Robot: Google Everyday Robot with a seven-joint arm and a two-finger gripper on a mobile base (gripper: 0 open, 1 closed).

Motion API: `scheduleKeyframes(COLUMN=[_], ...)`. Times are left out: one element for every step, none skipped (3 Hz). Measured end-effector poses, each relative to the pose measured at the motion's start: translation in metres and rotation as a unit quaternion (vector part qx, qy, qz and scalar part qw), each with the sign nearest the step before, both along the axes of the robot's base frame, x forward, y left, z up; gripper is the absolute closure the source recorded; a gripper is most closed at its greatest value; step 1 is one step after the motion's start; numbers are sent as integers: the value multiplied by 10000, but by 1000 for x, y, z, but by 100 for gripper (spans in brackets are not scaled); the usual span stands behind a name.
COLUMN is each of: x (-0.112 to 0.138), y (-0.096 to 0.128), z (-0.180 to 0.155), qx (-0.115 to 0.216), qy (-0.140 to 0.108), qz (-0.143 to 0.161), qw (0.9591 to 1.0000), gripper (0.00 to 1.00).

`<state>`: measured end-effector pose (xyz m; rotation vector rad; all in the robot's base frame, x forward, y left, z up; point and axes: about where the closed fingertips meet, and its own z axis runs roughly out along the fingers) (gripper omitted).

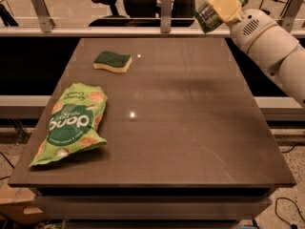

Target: Place green can upright

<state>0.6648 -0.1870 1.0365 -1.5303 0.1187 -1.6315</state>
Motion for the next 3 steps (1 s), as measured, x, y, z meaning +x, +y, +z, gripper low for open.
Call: scheduleKeyframes(x=[-1,1,2], y=[-1,-16,-23], z=[-3,-9,-14], qx=[-463,-970,-1139], qy=[-652,-1355,-1661], qz=[-385,-705,-861], qw=[9961,9835,9757], gripper=[100,100,100])
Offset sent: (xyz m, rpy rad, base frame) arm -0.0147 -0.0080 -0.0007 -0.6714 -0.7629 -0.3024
